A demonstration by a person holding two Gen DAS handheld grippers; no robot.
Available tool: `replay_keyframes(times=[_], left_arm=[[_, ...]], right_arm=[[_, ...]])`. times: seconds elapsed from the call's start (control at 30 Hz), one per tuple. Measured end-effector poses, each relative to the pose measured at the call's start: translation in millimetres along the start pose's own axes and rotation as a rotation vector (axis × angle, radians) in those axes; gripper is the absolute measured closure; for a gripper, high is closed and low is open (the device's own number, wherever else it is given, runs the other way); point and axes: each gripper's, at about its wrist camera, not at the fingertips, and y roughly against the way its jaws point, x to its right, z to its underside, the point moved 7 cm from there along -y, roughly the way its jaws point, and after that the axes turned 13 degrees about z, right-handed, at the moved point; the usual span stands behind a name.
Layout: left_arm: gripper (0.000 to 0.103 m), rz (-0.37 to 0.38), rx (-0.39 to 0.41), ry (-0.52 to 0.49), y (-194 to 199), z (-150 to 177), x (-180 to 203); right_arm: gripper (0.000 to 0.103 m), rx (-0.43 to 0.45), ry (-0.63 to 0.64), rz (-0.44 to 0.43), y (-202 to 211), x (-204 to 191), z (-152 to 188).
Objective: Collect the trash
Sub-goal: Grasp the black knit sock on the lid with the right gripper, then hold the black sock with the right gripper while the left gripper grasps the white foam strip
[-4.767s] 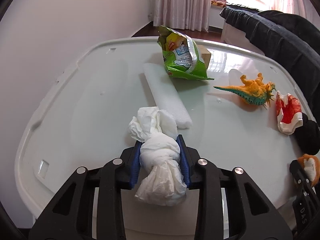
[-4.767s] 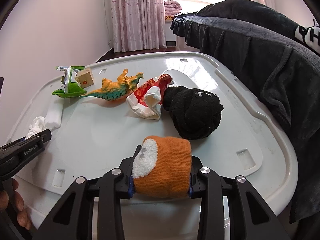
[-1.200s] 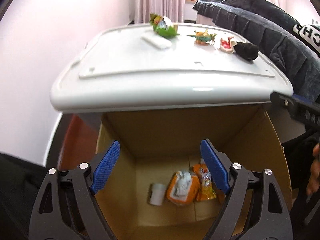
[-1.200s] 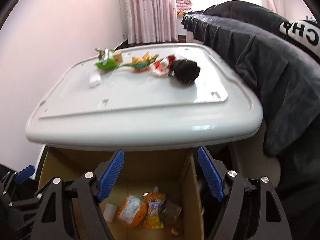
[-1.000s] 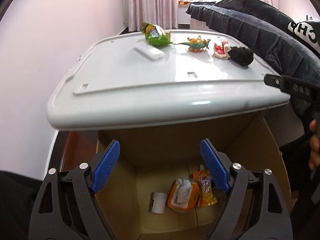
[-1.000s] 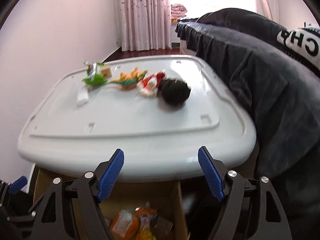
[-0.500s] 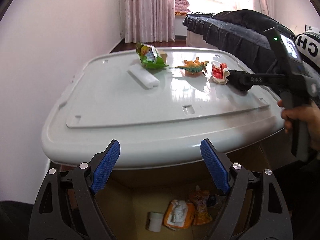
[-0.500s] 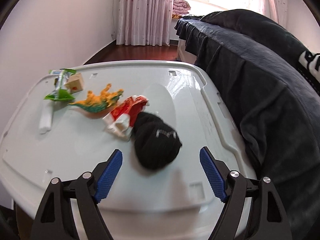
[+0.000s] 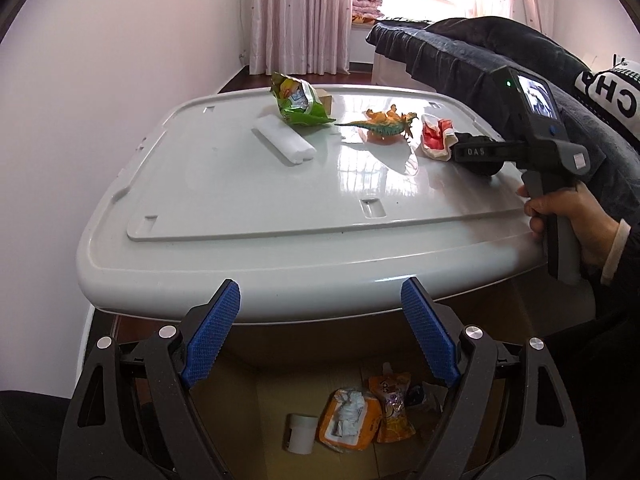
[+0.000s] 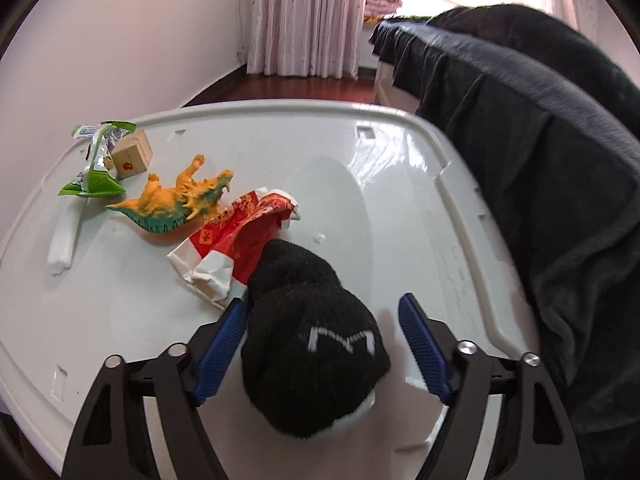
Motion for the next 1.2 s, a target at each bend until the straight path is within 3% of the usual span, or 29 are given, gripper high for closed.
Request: replay_keyframes(times=[0.2,0.27,0.63,0.83,1.03,1.2], left_arm=[[0.022,0.000,-0.020,0.010,-5,5,-1],[0.022,-0.005,-0.025,0.010,-7,7,-1],[0.022,0.000,-0.048,0.045,-15,16,-5],[0.022,-0.017,-0.018,0.083,-10,11,-17],[0.022,-0.047,-0.006,0.143,-26,-37,-39],[0.022,-0.072,-0.034,0.251,-76,-95,-67]], right_arm=[[0.035,-0.034,0.030,-0.008,-8,-8,-1],[0.054,-0.023,0.038,-0.015,-6,-11,-2],[0.057,-0.011,-0.046,0.004,29,-12,32],[0.057,0.008,-0.094,-0.012,62,-27,60],[0.057,0.049,-0.073,0.002,72,-39,69],[0.056,0.030,-0.126,-0.021,67,-36,67]])
